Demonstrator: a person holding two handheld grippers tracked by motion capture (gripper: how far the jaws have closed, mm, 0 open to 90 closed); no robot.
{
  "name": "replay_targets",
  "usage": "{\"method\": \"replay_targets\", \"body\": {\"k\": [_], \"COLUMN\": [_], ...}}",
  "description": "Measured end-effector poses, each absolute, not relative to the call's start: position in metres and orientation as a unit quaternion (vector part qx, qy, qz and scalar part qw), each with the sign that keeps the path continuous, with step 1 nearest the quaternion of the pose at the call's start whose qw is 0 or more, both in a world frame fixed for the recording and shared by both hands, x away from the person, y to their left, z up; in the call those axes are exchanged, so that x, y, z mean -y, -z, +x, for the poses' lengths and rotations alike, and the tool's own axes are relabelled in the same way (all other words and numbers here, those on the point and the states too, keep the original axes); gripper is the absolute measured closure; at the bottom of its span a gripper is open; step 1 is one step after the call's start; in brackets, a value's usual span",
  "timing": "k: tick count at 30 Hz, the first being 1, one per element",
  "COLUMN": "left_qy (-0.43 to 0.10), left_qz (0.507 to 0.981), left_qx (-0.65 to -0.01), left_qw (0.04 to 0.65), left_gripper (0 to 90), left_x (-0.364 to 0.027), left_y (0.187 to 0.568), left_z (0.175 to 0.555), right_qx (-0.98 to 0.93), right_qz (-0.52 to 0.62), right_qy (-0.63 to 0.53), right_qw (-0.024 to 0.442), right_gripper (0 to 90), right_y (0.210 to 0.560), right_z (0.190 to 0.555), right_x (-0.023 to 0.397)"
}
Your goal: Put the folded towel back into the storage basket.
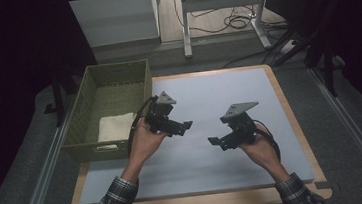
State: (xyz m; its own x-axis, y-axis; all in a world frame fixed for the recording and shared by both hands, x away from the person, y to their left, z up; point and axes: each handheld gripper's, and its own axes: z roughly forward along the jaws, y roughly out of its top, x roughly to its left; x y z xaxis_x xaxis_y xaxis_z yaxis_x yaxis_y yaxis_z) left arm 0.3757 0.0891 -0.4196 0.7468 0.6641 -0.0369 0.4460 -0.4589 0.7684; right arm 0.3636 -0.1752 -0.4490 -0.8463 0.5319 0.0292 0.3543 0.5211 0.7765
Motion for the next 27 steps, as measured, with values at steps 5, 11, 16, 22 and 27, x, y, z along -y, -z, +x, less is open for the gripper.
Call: {"method": "replay_targets", "body": {"k": [5, 11, 16, 22, 27], "left_qy": [-0.128, -0.114, -0.114, -0.114, -0.117], "left_qz": [0.851, 0.852, 0.854, 0.859, 0.86], "left_qx": [-0.307, -0.294, -0.292, -0.302, -0.318], "left_qw": [0.407, 0.418, 0.414, 0.397, 0.382], "left_gripper": [1.5, 1.5, 1.5, 1.0, 0.6], "left_x": [-0.07, -0.063, -0.064, -0.069, -0.079], "left_y": [0.43, 0.444, 0.465, 0.495, 0.519], "left_z": [0.362, 0.343, 0.325, 0.312, 0.306], "right_qx": [-0.865, -0.865, -0.863, -0.865, -0.866], "right_qz": [0.261, 0.269, 0.285, 0.296, 0.307], "right_qy": [-0.413, -0.404, -0.396, -0.385, -0.375], "right_qw": [0.113, 0.128, 0.131, 0.126, 0.123], "right_gripper": [8.1, 6.1, 4.1, 2.3, 2.2], "right_y": [0.455, 0.465, 0.478, 0.495, 0.51], "right_z": [0.356, 0.348, 0.34, 0.336, 0.334], "right_x": [0.191, 0.209, 0.229, 0.241, 0.248]}}
